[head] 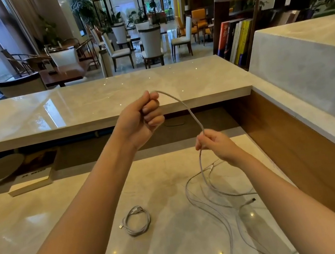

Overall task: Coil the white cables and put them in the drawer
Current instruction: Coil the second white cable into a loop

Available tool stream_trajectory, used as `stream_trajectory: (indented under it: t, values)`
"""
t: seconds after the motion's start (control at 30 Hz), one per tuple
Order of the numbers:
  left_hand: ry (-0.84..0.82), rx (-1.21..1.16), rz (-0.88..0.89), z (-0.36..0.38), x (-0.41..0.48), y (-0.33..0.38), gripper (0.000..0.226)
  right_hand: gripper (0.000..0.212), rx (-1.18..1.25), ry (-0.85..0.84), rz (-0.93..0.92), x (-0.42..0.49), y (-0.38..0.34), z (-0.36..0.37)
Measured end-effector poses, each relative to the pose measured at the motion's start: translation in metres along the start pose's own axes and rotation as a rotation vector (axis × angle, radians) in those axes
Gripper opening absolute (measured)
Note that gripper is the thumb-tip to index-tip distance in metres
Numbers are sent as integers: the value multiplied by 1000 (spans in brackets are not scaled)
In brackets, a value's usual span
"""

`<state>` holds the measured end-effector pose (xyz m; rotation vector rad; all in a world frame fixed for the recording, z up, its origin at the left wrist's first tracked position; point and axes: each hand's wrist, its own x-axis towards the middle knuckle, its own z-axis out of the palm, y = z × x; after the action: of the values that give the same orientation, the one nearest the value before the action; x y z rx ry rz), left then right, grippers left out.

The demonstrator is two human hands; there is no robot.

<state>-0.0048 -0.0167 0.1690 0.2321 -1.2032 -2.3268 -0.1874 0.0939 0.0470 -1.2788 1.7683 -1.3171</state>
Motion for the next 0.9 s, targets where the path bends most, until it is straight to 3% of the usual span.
stream_trajectory:
  t: [0.1, 0.17, 0.3, 0.43, 0.57, 0.7, 0.9]
  values:
    - [-35, -104, 92, 8, 0, 12, 33, 27, 4, -70, 206, -9, 17, 11]
    - [-29, -36, 145, 11, 0, 15, 32, 26, -72, -57, 293, -11, 20, 19]
    - [18, 315, 230, 6, -1, -1, 28, 33, -739, -230, 145, -4, -5, 32]
    - [84, 732, 247, -2, -1, -14, 27, 35, -976, -276, -82, -10, -48, 35]
    - [156, 1114, 225, -13, 2, -22, 22, 30, -1009, -224, -340, -20, -81, 27]
    - [88, 1290, 184, -22, -1, -29, 18, 21, -823, -136, -517, -25, -110, 7]
    - [-117, 876, -60, -24, -9, -30, 29, 19, -540, 93, -590, -12, -129, -26]
